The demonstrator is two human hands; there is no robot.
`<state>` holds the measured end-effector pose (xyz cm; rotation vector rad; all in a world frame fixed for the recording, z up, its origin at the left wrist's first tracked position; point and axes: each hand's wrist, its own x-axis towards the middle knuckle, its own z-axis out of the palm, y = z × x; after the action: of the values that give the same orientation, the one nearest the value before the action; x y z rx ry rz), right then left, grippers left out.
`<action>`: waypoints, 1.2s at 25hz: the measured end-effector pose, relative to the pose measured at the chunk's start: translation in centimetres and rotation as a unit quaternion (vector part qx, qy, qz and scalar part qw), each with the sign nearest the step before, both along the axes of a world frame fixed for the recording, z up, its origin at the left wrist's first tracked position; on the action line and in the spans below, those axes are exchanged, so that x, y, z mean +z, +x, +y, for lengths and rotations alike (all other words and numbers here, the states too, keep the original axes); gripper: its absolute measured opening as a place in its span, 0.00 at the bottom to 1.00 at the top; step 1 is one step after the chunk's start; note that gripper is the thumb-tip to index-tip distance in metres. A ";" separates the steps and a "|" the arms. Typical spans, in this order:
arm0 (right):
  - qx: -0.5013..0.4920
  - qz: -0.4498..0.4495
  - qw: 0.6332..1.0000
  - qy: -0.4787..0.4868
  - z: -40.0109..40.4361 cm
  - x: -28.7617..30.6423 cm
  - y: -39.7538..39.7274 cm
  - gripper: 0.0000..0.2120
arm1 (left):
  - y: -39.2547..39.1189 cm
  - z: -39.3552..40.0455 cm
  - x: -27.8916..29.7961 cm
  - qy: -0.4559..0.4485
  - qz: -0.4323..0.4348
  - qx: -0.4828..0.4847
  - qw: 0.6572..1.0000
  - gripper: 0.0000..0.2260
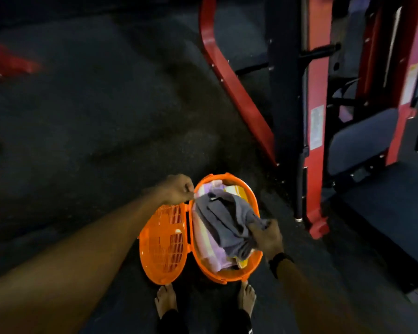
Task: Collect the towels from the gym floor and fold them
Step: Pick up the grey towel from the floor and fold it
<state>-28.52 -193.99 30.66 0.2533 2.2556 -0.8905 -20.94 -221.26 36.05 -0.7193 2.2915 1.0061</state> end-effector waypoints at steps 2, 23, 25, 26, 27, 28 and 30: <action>0.062 -0.046 0.996 0.043 1.6 -7.0 1.3 0.19 | -1.8 1.3 -6.5 -0.019 0.033 -0.038 0.999 0.10; 0.511 0.257 0.800 0.178 1.3 -37.9 5.8 0.42 | -3.0 9.0 -44.7 -0.279 0.194 -0.235 0.910 0.29; 0.516 0.263 0.794 0.182 1.1 -38.6 5.7 0.43 | -3.1 8.8 -45.2 -0.281 0.187 -0.241 0.910 0.29; 0.518 0.263 0.793 0.182 1.1 -38.4 5.8 0.43 | -3.1 8.9 -44.9 -0.279 0.179 -0.242 0.912 0.30; 0.519 0.261 0.793 0.182 1.2 -37.8 5.9 0.43 | -3.1 9.1 -44.3 -0.270 0.170 -0.242 0.916 0.31; 0.517 0.256 0.796 0.182 1.3 -36.8 6.0 0.43 | -3.0 9.2 -43.3 -0.258 0.161 -0.238 0.922 0.32; 0.513 0.252 0.801 0.179 1.6 -35.0 6.1 0.44 | -2.6 9.6 -41.1 -0.232 0.161 -0.220 0.934 0.32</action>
<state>-22.40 -192.38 -4.37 -1.0889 2.4777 0.0907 -23.50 -211.62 -5.10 -0.1844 2.8436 0.3939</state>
